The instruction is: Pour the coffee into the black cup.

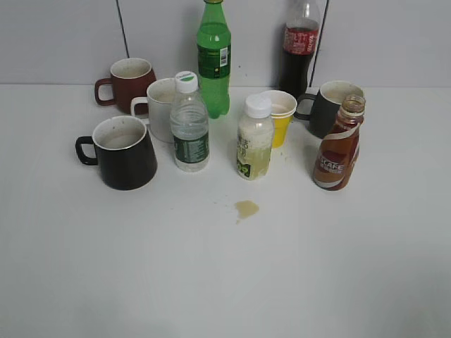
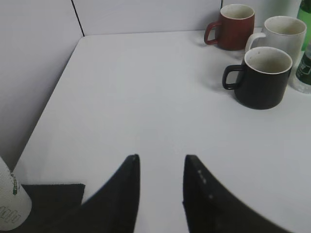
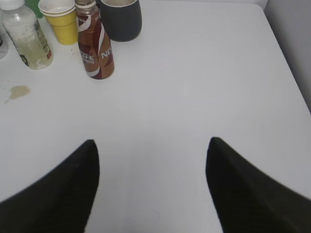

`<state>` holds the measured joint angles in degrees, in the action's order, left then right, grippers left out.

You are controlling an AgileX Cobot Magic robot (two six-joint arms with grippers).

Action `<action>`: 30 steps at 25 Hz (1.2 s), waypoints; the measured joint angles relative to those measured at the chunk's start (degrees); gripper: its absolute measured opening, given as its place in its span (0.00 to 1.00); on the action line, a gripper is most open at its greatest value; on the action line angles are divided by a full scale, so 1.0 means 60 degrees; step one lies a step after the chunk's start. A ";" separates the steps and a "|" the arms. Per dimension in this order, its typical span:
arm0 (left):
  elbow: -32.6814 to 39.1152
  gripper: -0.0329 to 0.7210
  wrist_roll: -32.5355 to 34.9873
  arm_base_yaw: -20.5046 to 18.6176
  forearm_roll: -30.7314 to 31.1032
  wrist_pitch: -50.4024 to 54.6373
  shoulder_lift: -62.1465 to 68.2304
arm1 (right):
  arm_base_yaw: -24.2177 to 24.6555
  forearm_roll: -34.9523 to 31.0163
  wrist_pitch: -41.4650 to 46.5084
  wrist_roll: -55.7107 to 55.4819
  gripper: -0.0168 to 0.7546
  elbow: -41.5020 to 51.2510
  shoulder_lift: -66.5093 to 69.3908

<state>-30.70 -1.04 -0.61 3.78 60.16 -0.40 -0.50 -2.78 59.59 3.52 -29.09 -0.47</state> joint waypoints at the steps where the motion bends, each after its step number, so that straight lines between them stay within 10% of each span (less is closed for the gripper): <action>1: 0.0000 0.36 0.0000 0.0000 0.0000 0.0000 0.0000 | 0.0000 0.0000 0.0000 0.0000 0.69 0.0000 0.0000; 30: 0.0000 0.36 0.0000 0.0000 0.0000 0.0000 0.0000 | 0.0000 0.0000 0.0000 0.0000 0.69 0.0000 0.0000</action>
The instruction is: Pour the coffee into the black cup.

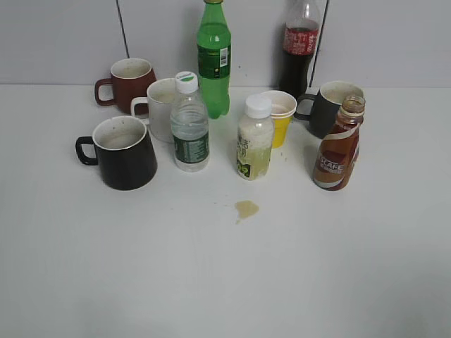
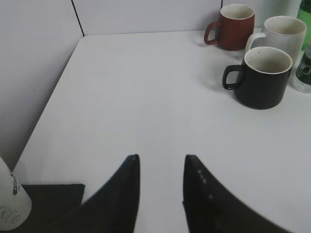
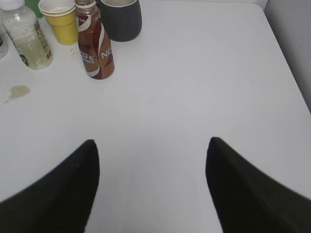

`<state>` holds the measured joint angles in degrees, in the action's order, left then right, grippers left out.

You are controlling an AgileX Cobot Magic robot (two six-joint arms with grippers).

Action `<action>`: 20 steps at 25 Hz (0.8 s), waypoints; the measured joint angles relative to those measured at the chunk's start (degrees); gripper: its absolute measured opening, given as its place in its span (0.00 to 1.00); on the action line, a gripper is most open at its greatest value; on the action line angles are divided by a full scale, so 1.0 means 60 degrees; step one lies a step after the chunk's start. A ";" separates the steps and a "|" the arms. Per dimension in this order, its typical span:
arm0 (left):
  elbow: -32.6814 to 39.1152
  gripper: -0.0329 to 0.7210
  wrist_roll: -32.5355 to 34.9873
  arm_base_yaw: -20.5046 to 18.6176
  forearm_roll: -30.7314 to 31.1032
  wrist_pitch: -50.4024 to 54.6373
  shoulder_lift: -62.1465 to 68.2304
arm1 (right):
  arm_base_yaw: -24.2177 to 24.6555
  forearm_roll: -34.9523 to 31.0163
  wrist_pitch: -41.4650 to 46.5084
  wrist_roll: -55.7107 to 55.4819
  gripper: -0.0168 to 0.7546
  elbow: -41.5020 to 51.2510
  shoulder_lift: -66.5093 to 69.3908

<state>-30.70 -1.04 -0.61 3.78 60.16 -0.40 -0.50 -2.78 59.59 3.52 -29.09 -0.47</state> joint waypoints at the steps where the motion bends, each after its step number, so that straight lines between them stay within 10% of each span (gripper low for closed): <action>1: 0.0000 0.36 0.0000 0.0000 0.0000 0.0000 0.0000 | 0.0000 0.0000 0.0000 0.0000 0.69 0.0000 0.0000; 20: 0.0000 0.36 0.0000 0.1215 -0.0045 0.0000 0.0128 | 0.0000 0.0000 0.0000 0.0000 0.69 0.0000 0.0182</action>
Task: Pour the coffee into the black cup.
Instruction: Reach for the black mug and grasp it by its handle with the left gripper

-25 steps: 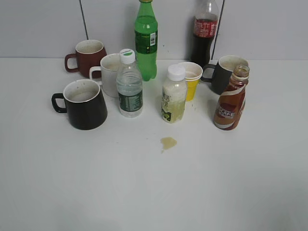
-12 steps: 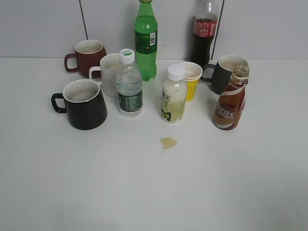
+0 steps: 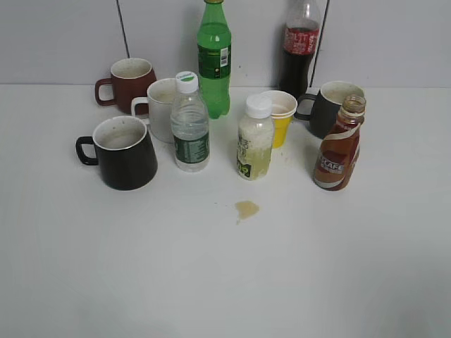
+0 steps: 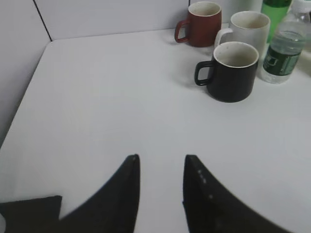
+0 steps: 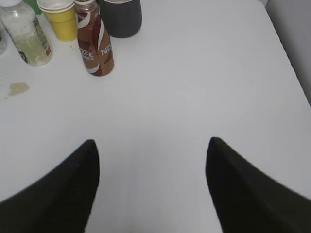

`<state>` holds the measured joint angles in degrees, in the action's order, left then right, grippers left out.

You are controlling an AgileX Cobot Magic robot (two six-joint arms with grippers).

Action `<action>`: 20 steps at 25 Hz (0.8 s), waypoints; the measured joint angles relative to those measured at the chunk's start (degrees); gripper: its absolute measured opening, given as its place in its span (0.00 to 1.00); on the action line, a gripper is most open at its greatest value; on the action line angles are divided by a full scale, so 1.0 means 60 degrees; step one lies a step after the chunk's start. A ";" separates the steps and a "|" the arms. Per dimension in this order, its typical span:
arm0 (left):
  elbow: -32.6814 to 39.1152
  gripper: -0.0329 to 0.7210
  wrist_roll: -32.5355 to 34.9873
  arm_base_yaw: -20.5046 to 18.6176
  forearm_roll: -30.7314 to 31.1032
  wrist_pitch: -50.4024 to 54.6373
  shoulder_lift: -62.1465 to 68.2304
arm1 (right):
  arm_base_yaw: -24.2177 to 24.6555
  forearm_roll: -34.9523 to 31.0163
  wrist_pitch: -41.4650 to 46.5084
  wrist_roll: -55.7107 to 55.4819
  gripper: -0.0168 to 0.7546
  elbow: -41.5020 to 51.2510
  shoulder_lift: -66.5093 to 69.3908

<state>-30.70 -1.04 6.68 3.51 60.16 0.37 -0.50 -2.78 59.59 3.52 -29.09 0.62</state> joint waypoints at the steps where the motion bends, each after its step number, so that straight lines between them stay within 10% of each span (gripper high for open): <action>1: 0.0000 0.36 0.0000 0.0105 -0.0007 0.0000 0.0000 | 0.0000 0.0000 -0.0013 0.0000 0.69 0.0000 0.0145; 6: -0.0126 0.36 0.0000 0.0238 0.0127 -0.0934 0.0166 | 0.0000 -0.0039 -0.1155 0.0000 0.69 -0.0259 0.1055; 20: 0.1108 0.36 0.0000 0.0238 0.0569 -1.0775 0.6443 | -0.1091 0.0002 -0.7904 0.0028 0.69 -0.0055 0.6039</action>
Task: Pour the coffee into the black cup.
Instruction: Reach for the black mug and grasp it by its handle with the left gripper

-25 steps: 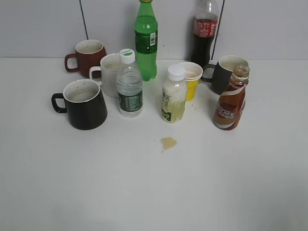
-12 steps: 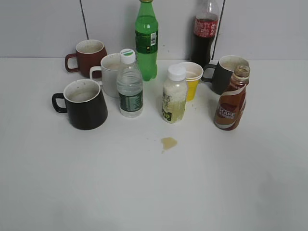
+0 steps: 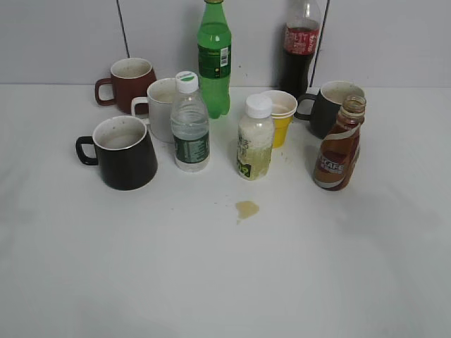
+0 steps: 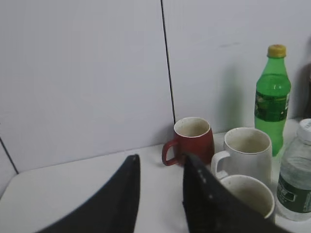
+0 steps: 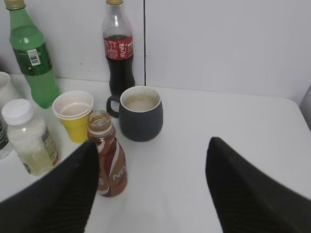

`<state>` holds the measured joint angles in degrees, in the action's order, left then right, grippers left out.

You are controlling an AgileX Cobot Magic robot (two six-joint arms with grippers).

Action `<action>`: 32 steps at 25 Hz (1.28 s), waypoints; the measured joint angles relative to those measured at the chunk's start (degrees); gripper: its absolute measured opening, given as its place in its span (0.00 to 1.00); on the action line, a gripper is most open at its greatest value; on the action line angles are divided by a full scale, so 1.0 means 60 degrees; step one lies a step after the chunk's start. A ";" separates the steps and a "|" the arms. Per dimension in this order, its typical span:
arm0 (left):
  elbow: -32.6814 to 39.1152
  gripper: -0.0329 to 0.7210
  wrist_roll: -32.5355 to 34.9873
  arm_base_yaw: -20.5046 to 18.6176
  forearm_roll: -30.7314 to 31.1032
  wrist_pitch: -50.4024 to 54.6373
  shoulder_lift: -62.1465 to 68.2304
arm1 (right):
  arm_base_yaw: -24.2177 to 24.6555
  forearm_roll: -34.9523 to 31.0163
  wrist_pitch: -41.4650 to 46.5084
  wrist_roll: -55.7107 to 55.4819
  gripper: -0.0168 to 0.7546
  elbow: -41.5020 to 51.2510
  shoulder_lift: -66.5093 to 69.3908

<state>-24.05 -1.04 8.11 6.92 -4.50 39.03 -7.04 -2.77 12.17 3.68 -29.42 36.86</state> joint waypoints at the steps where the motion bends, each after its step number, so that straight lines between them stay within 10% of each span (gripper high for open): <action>1: 0.0026 0.36 0.0000 0.0000 0.0000 -0.0651 0.0630 | -0.0011 0.0000 -0.0434 0.0000 0.69 0.0003 0.0440; 20: 0.0788 0.36 0.0000 0.0000 -0.0236 -1.0116 1.0398 | -0.0011 0.0893 -0.8964 -0.1116 0.69 0.0872 0.6643; 32: 0.0451 0.39 0.0059 0.0000 -0.0066 -1.0758 1.2309 | -0.0011 0.2167 -1.3363 -0.0473 0.69 0.2474 1.0104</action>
<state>-21.34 -0.69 8.11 6.53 -69.05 112.88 -7.11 10.23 -68.01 0.85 -14.58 97.48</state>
